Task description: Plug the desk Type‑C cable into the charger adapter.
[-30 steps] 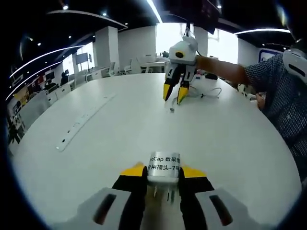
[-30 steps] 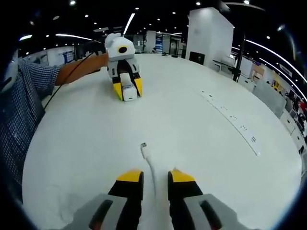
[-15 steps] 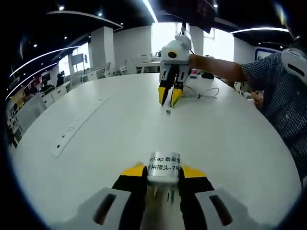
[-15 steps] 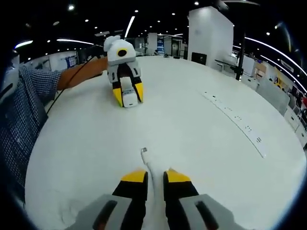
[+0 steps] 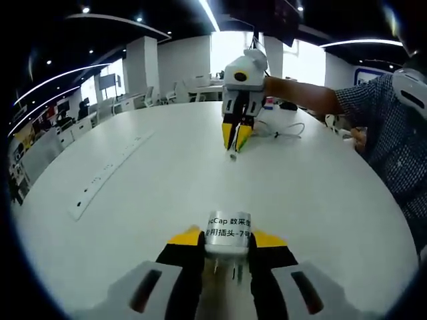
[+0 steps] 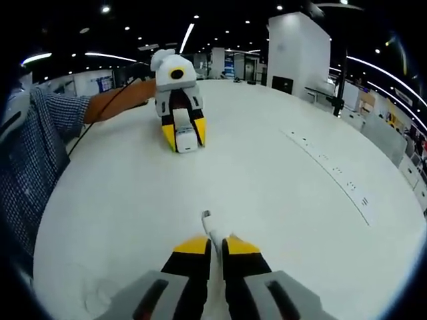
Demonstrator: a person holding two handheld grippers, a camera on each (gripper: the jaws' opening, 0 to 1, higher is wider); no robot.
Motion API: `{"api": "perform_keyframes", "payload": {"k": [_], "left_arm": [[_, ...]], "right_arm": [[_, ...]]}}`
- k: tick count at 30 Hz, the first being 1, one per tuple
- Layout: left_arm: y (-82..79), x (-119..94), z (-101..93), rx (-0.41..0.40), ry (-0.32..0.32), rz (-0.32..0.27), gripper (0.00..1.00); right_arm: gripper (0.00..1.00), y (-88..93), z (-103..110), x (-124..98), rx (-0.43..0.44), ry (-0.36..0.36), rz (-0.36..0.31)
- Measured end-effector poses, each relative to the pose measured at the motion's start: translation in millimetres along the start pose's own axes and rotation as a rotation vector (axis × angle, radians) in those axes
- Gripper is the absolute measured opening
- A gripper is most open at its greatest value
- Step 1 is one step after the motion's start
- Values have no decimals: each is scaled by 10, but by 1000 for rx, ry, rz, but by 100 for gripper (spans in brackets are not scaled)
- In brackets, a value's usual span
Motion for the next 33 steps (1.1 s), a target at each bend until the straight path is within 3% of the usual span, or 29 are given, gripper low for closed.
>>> {"api": "perform_keyframes", "payload": {"k": [9, 12, 33], "left_arm": [[6, -19, 78, -11, 1, -14, 27], [3, 8, 10, -12, 2, -16, 27], [0, 3, 6, -2, -4, -8, 26]], "right_arm": [[5, 11, 26, -3, 9, 3, -14], [5, 6, 20, -4, 4, 2, -7], [3, -46, -87, -19, 60, -41, -15]]}}
Point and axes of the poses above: the point that each gripper's makers call its tool centre point, and the gripper's own axes: x roughly forward along the fingers, z roughly to its left, y roughly out of its underside, the point moved 10 cm from there along -x, roughly backward along the fingers, and after that the axes turned 15 degrees about -x, right-handed, at the moved point
